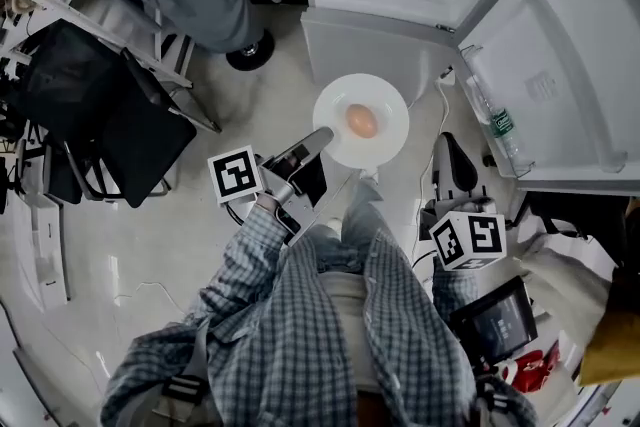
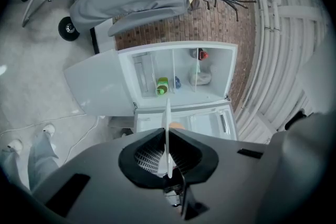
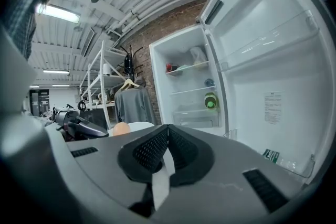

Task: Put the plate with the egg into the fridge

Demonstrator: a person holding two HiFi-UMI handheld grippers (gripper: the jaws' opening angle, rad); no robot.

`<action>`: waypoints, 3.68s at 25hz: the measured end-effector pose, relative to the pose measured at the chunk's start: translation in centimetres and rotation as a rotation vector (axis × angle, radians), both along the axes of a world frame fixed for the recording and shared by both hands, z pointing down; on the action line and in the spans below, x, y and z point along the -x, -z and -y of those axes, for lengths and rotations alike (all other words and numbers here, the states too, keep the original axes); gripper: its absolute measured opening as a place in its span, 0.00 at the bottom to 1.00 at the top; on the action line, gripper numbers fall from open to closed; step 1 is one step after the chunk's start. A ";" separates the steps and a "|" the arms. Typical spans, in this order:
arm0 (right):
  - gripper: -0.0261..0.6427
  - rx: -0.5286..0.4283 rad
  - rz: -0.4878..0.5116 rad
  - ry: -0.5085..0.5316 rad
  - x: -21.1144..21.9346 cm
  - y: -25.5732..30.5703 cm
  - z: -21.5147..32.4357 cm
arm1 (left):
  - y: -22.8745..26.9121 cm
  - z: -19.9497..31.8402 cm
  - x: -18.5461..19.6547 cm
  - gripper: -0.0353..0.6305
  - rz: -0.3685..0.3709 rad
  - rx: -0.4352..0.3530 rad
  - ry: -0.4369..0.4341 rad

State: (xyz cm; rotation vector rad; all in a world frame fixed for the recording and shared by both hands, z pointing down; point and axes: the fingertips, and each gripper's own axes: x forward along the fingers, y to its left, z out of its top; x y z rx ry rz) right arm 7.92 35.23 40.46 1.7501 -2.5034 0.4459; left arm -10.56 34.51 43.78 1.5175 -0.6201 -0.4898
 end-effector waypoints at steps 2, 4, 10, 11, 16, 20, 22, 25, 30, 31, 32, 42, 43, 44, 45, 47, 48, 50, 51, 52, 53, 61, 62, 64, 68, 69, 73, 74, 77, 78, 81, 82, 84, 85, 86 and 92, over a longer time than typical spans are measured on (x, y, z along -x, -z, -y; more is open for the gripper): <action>0.05 0.003 0.003 0.015 -0.3 -0.2 1.9 | 0.2 1.5 -0.6 0.08 -0.002 0.004 0.006; 0.05 0.014 0.006 0.035 -0.6 -0.6 3.9 | 0.3 3.2 -1.2 0.08 -0.003 0.006 0.013; 0.05 0.021 0.002 0.091 -2.3 -0.7 10.1 | 0.6 8.7 -3.5 0.08 0.000 0.000 0.049; 0.05 0.017 -0.004 0.102 -2.5 -0.5 11.2 | 0.7 9.6 -3.8 0.08 -0.001 0.000 0.057; 0.05 -0.001 -0.022 0.157 -3.2 0.2 15.4 | 1.1 13.4 -5.6 0.08 -0.022 -0.005 0.082; 0.05 -0.009 -0.039 0.200 -3.7 0.2 17.5 | 1.0 15.7 -6.4 0.08 -0.008 -0.008 0.116; 0.05 -0.012 -0.035 0.212 -4.1 0.2 18.4 | 1.1 16.8 -6.6 0.08 -0.003 -0.011 0.138; 0.05 -0.018 -0.031 0.219 -4.3 0.3 19.3 | 1.6 17.9 -6.9 0.08 0.000 -0.020 0.153; 0.05 -0.038 -0.031 0.225 -4.2 0.9 20.7 | 1.8 19.5 -7.2 0.08 0.017 -0.023 0.150; 0.05 -0.045 -0.038 0.226 -4.2 1.0 21.1 | 1.9 20.0 -7.3 0.08 0.019 -0.028 0.146; 0.05 -0.050 -0.043 0.225 -4.1 1.0 21.5 | 2.0 20.5 -7.4 0.08 0.020 -0.032 0.142; 0.05 -0.080 -0.064 0.182 -2.8 2.1 27.7 | 1.9 27.8 -6.6 0.08 0.023 -0.040 0.120; 0.05 -0.080 -0.066 0.176 -2.8 2.1 28.5 | 1.8 28.7 -6.6 0.08 0.028 -0.042 0.113; 0.05 -0.081 -0.068 0.169 -2.7 2.1 29.2 | 1.7 29.7 -6.6 0.08 0.032 -0.046 0.108; 0.05 -0.083 -0.071 0.161 -2.7 2.1 30.0 | 1.7 30.6 -6.6 0.08 0.034 -0.049 0.103; 0.05 -0.086 -0.077 0.141 -2.6 2.4 31.5 | 1.8 32.4 -6.6 0.08 0.033 -0.052 0.093; 0.05 -0.088 -0.080 0.129 -2.5 2.6 32.3 | 1.8 33.2 -6.5 0.08 0.030 -0.052 0.085; 0.05 -0.097 -0.087 0.107 -2.3 3.0 33.8 | 2.1 34.8 -6.5 0.08 0.025 -0.054 0.063; 0.05 -0.104 -0.094 0.098 -2.3 3.2 34.5 | 2.1 35.6 -6.6 0.08 0.023 -0.057 0.051; 0.05 -0.112 -0.101 0.091 -2.3 3.3 35.3 | 2.2 36.3 -6.7 0.08 0.022 -0.059 0.039; 0.05 -0.117 -0.107 0.082 -2.3 3.4 35.9 | 2.1 37.0 -6.8 0.08 0.021 -0.061 0.028; 0.05 -0.132 -0.147 -0.002 -1.8 3.7 40.0 | 1.4 40.8 -7.4 0.08 0.005 -0.048 -0.065; 0.05 -0.138 -0.157 -0.017 -1.8 3.8 40.5 | 1.4 41.2 -7.5 0.08 -0.002 -0.049 -0.075; 0.05 -0.151 -0.175 -0.053 -1.9 4.1 41.3 | 1.2 42.0 -7.8 0.08 -0.014 -0.048 -0.093; 0.05 -0.131 -0.172 -0.096 -1.8 4.1 42.3 | 0.4 42.6 -8.2 0.08 0.012 -0.028 -0.129; 0.05 -0.129 -0.173 -0.098 -1.8 4.1 42.5 | 0.3 42.9 -8.4 0.08 0.013 -0.028 -0.134; 0.05 -0.127 -0.186 -0.094 -1.8 3.9 43.7 | -0.4 44.1 -9.0 0.08 0.003 -0.020 -0.133; 0.05 -0.126 -0.191 -0.092 -1.9 3.8 43.9 | -0.6 44.4 -9.1 0.08 0.004 -0.015 -0.130; 0.05 -0.126 -0.195 -0.087 -2.2 4.0 45.0 | -0.9 45.4 -9.6 0.08 -0.011 -0.011 -0.118; 0.05 -0.126 -0.195 -0.084 -2.3 4.1 45.3 | -0.8 45.8 -9.8 0.08 -0.013 -0.014 -0.116; 0.05 -0.129 -0.196 -0.073 -2.7 4.3 46.2 | -1.0 46.6 -10.5 0.08 0.022 -0.028 -0.118; 0.05 -0.131 -0.194 -0.068 -2.8 4.4 46.5 | -1.1 46.9 -10.7 0.08 0.040 -0.033 -0.118; 0.05 -0.136 -0.187 -0.055 -2.7 4.8 47.3 | -1.2 47.7 -11.0 0.08 0.056 -0.044 -0.111; 0.05 -0.138 -0.181 -0.047 -2.5 5.0 47.7 | -1.2 48.2 -11.1 0.08 0.059 -0.046 -0.105; 0.05 -0.139 -0.177 -0.039 -2.4 5.1 48.1 | -1.3 48.6 -11.3 0.08 0.062 -0.046 -0.098; 0.05 -0.147 -0.187 0.001 -2.4 4.7 49.5 | -2.1 50.8 -11.6 0.08 0.077 -0.039 -0.063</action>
